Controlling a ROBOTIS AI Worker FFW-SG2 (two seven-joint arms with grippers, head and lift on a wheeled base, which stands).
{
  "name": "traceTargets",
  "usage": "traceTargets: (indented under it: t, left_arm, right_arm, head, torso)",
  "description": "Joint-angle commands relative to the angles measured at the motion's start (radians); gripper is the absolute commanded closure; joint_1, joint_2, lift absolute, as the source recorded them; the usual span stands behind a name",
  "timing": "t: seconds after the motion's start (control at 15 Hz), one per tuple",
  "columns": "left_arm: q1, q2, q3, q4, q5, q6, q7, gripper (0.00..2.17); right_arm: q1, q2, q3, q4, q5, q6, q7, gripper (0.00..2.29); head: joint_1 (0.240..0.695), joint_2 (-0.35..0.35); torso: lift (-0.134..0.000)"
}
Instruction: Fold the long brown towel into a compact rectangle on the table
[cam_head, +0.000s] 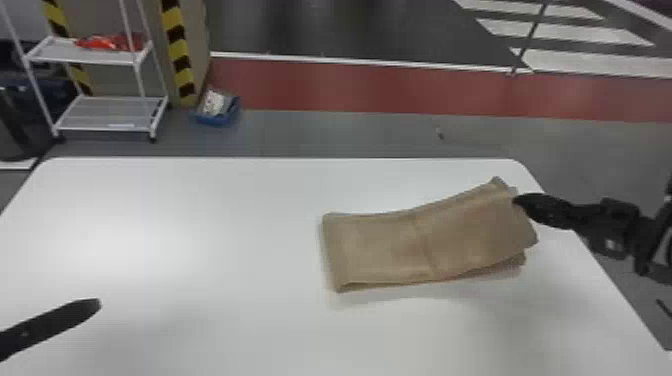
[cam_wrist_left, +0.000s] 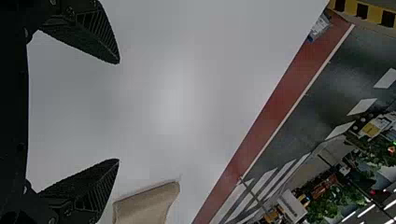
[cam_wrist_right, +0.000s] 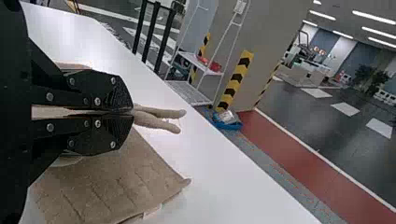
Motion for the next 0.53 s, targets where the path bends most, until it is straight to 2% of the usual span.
traceTargets:
  t: [0.0, 0.2, 0.27, 0.47]
  left_arm:
    - [0.0, -0.006, -0.006, 0.007, -0.001, 0.001, 0.002, 0.15]
    - [0.0, -0.006, -0.007, 0.019, -0.001, 0.001, 0.001, 0.15]
    - [0.0, -0.006, -0.007, 0.021, -0.001, 0.001, -0.001, 0.15]
    - [0.0, -0.006, -0.006, 0.027, -0.002, 0.0, 0.004, 0.15]
  right_arm:
    - [-0.022, -0.027, 0.023, 0.002, 0.018, 0.026, 0.003, 1.09]
    - [-0.008, -0.032, 0.085, 0.135, 0.076, -0.18, 0.006, 1.09]
    - [-0.032, -0.044, 0.109, 0.196, 0.082, -0.216, 0.007, 1.08]
    - [-0.07, -0.047, 0.105, 0.221, 0.072, -0.226, 0.01, 1.08]
  head:
    - [0.695, -0.149]
    - [0.695, -0.161]
    - [0.695, -0.165]
    - [0.695, -0.173]
  torso:
    - [-0.125]
    - [-0.125]
    - [-0.125]
    - [-0.125]
